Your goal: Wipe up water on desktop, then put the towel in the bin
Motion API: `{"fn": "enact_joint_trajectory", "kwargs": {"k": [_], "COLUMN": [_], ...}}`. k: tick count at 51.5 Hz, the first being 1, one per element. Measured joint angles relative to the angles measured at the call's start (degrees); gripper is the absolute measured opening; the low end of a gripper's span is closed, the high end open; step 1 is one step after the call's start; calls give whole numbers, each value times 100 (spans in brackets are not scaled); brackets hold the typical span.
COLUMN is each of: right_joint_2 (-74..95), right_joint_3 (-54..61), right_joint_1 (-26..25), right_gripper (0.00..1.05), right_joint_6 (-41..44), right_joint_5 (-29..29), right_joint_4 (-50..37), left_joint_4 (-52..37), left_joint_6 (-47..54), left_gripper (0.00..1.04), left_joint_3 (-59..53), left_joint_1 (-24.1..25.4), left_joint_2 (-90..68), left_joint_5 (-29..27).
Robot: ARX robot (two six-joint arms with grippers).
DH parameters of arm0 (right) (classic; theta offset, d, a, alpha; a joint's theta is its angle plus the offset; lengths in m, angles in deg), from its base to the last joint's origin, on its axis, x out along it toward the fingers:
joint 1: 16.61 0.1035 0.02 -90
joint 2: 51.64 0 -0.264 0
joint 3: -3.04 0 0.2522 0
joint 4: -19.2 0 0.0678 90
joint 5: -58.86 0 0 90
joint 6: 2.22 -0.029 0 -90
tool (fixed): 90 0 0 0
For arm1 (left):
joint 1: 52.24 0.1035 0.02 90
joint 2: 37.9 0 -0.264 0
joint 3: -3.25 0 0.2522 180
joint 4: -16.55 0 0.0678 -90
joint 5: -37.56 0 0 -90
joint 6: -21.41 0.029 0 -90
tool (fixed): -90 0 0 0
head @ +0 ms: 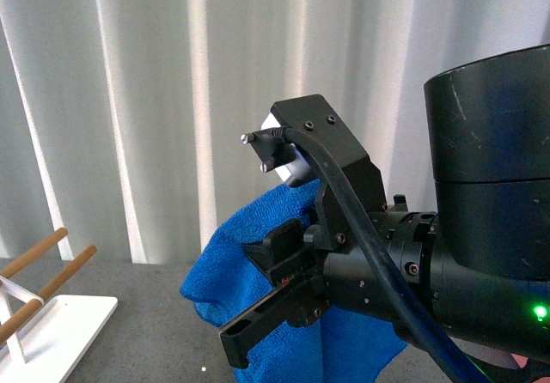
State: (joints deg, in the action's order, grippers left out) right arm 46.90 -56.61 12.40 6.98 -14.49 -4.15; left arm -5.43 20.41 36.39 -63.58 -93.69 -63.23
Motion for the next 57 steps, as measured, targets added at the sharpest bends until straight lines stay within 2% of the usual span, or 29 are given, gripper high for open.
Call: {"fn": "enact_joint_trajectory", "kwargs": {"k": [3, 21, 24, 27, 43, 49, 57], "right_joint_2": [-17, -61, -72, -74, -105, -107, -120], "right_joint_3": [0, 31, 31, 33, 155, 168, 170], "right_joint_1": [0, -22, -24, -22, 7, 4, 4], "right_gripper": [4, 4, 4, 4, 4, 4, 4], "right_joint_6": [2, 81, 81, 83, 87, 83, 83], "right_joint_5": [-2, -4, -7, -4, 0, -4, -2], "right_joint_4": [-2, -9, -13, -13, -26, -74, -77], "left_joint_4": [-28, 162, 302, 413, 1073, 957, 1285], "left_joint_6": [13, 55, 57, 55, 57, 59, 59], "left_gripper": [3, 4, 4, 4, 4, 4, 4], "left_joint_3": [-177, -1187, -1318, -1412, -1705, -1810, -1810], "left_joint_1": [83, 616, 962, 1082, 1121, 1121, 1121], "left_joint_2": [164, 1384, 1639, 1853, 2820, 2949, 3285], "left_joint_5": [83, 601, 1027, 1045, 1064, 1067, 1075]}}
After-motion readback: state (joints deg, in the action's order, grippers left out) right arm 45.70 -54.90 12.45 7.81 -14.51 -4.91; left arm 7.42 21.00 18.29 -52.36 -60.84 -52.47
